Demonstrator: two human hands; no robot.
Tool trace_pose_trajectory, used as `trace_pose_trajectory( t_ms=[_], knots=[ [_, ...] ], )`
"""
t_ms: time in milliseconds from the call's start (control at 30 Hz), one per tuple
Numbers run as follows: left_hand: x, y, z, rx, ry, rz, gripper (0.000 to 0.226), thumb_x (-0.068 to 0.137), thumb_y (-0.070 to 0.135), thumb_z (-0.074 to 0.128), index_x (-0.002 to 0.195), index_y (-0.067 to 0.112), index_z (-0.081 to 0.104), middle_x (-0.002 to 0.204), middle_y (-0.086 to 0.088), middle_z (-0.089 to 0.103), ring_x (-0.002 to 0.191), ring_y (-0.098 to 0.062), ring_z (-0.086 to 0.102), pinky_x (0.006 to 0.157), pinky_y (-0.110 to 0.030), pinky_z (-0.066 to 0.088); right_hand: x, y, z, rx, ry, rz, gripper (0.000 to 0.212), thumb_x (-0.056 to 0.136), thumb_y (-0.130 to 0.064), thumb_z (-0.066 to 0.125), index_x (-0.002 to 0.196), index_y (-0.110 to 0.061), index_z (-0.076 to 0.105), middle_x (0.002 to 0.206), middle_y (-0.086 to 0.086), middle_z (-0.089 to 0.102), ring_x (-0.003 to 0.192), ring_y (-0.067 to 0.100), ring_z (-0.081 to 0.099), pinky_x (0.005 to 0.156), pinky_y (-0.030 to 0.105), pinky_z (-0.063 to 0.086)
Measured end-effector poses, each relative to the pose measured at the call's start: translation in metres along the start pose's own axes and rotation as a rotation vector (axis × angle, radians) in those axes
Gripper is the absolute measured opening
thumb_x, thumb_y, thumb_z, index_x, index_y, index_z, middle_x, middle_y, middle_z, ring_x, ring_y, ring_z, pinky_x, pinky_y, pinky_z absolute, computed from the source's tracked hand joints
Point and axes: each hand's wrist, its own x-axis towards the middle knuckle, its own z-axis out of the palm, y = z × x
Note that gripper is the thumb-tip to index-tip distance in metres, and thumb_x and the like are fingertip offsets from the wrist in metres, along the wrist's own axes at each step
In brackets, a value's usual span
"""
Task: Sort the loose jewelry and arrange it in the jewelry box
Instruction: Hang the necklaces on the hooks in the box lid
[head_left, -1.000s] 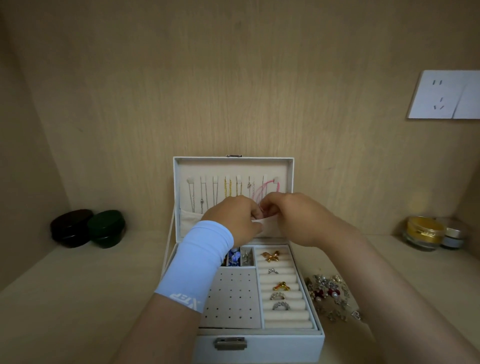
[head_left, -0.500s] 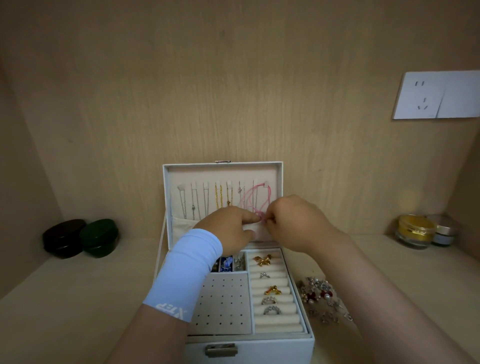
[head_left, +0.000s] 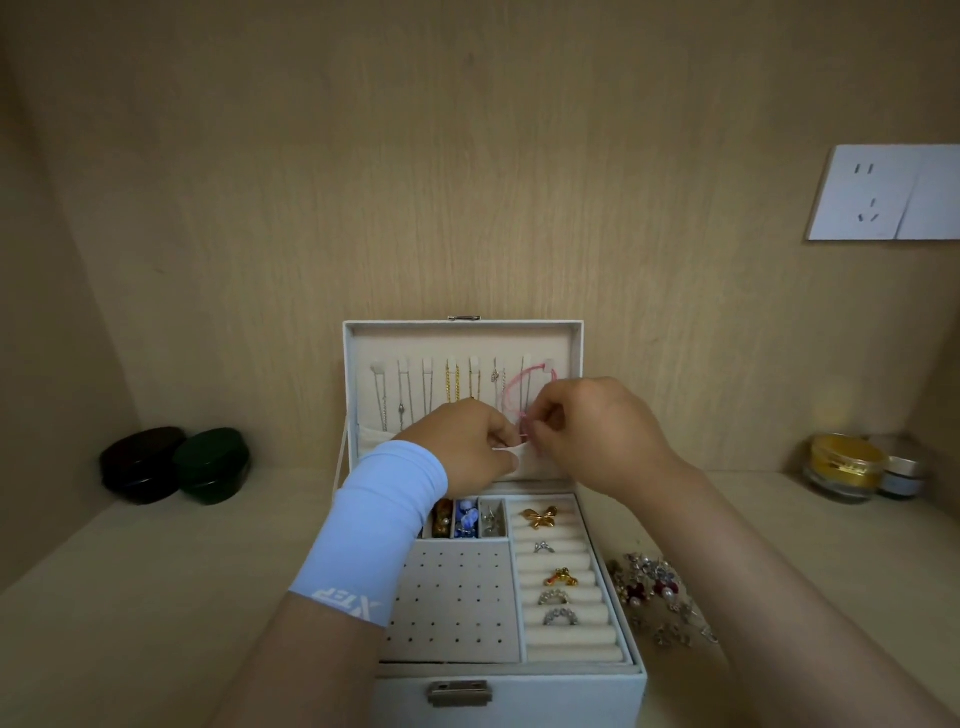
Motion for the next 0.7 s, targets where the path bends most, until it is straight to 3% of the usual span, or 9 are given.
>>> trace_pose_trajectory(
  t_ms=[100,200,367,467,600,700],
  knots=[
    [-0.001,-0.002,-0.002,-0.016,-0.022,-0.002,0.036,0.093,0.027,0.063,0.128,0.028,0.064,0.135,0.007,0.06,0.122,-0.012,0.056,0.106,-0.027,0.04,0.003,-0.003,0.0,-0.082,0.087,-0.041,0.016,0.092,-0.026,0.061,0.095,-0.029,0.076,0.096,-0.005,0.069,0.089,0.019,0.064,0.072,0.033,0.053],
    [-0.001,-0.004,-0.003,-0.034,-0.026,-0.003,0.035,0.093,0.028,0.063,0.128,0.029,0.064,0.133,0.008,0.061,0.12,-0.011,0.056,0.104,-0.026,0.041,0.002,0.001,-0.005,-0.122,-0.072,-0.07,0.024,0.092,-0.024,0.056,0.1,-0.034,0.076,0.104,-0.008,0.068,0.096,0.017,0.064,0.075,0.032,0.052],
    [-0.001,-0.004,-0.003,-0.04,-0.004,0.008,0.03,0.093,0.026,0.061,0.123,0.03,0.067,0.124,0.007,0.065,0.111,-0.012,0.059,0.097,-0.024,0.043,0.0,-0.001,-0.011,-0.062,-0.049,-0.079,0.025,0.082,-0.048,0.069,0.1,-0.031,0.074,0.098,-0.008,0.063,0.091,0.013,0.061,0.074,0.032,0.052],
    [-0.003,-0.003,-0.005,-0.069,-0.013,0.003,0.03,0.093,0.025,0.063,0.123,0.029,0.067,0.12,0.007,0.065,0.107,-0.011,0.06,0.095,-0.022,0.042,0.0,-0.005,-0.007,-0.063,-0.143,-0.059,0.014,0.088,-0.037,0.069,0.099,-0.033,0.077,0.097,-0.008,0.069,0.092,0.016,0.064,0.076,0.036,0.054],
    [-0.004,-0.005,-0.006,-0.09,-0.011,0.002,0.028,0.092,0.025,0.064,0.12,0.029,0.069,0.113,0.01,0.066,0.106,-0.011,0.061,0.095,-0.024,0.044,0.003,-0.009,-0.008,-0.115,-0.03,-0.037,0.017,0.094,-0.039,0.063,0.088,-0.028,0.075,0.088,-0.007,0.063,0.083,0.016,0.06,0.063,0.028,0.043],
    [-0.005,-0.004,-0.007,-0.087,-0.023,0.01,0.028,0.093,0.025,0.063,0.12,0.027,0.068,0.116,0.008,0.066,0.105,-0.012,0.061,0.093,-0.023,0.042,0.005,-0.016,-0.004,-0.255,-0.079,-0.077,0.018,0.096,-0.034,0.057,0.098,-0.032,0.075,0.094,-0.005,0.066,0.088,0.019,0.062,0.066,0.028,0.043]
  ],
)
